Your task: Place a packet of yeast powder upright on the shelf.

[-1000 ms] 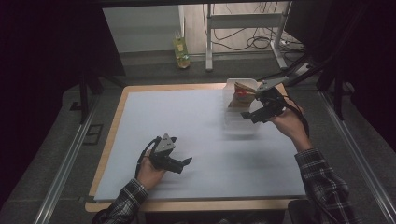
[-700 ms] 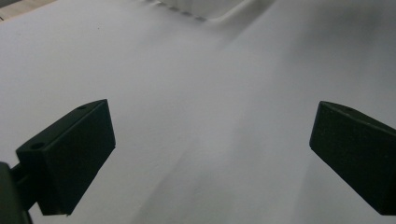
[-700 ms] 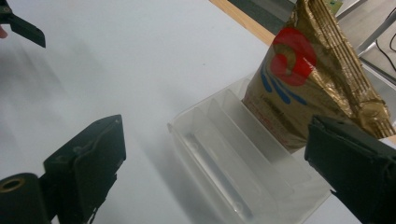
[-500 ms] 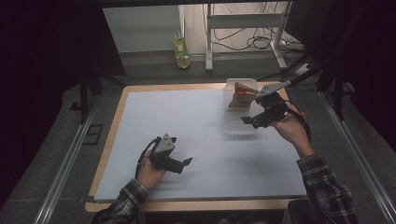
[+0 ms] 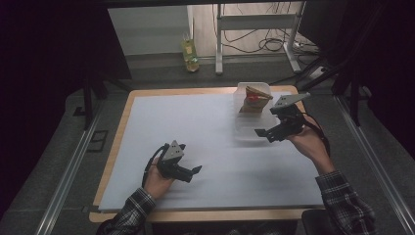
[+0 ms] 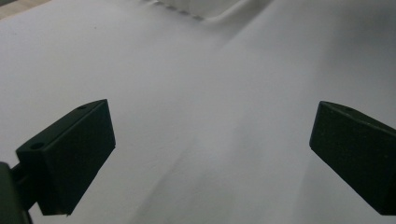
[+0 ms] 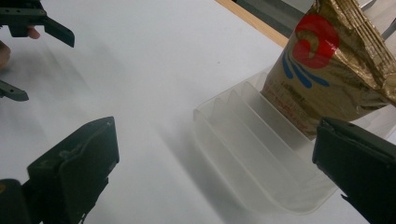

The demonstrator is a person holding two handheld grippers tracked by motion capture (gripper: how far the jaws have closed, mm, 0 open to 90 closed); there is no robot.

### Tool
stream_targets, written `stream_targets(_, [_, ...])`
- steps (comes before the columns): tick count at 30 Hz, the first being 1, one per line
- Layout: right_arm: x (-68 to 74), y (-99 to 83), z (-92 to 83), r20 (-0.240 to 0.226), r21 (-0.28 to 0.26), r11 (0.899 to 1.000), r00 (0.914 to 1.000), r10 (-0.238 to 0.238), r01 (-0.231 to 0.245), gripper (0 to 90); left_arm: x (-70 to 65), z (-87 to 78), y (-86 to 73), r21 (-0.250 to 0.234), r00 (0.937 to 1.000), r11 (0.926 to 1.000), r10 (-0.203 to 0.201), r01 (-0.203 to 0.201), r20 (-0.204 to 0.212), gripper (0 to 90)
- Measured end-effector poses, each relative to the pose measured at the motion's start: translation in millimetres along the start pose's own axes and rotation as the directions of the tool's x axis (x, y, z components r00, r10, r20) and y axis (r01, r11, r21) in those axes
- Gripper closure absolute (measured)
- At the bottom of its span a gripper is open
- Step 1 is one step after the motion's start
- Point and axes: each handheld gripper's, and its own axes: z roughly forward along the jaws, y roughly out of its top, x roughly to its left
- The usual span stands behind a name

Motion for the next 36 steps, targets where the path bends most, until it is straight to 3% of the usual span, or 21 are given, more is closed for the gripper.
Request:
stream_targets(14, [15.3,-14.3,-5.8,-0.002,-0.004,1.0,1.0,-0.001,0.001,0.2,-0.7,0.2,0.2,-0.013,1.0,0.9999,-0.009,0.009,0.001,0.4])
stream_targets(19, [22.4,-20.6,-4.9,0.021,0.007,1.0,0.9997,-0.011,0.011,0.5,-1.0,0.4,0.2,-0.012,1.0,0.9999,-0.007,0.007,0.001,0.4])
stream_targets(36, [37.4,-46.6,-1.7,0.0,0.003,1.0,0.9999,-0.014,0.014,0.3,-0.7,0.2,0.4,-0.004,1.0,1.0,-0.007,0.007,0.0,0.0])
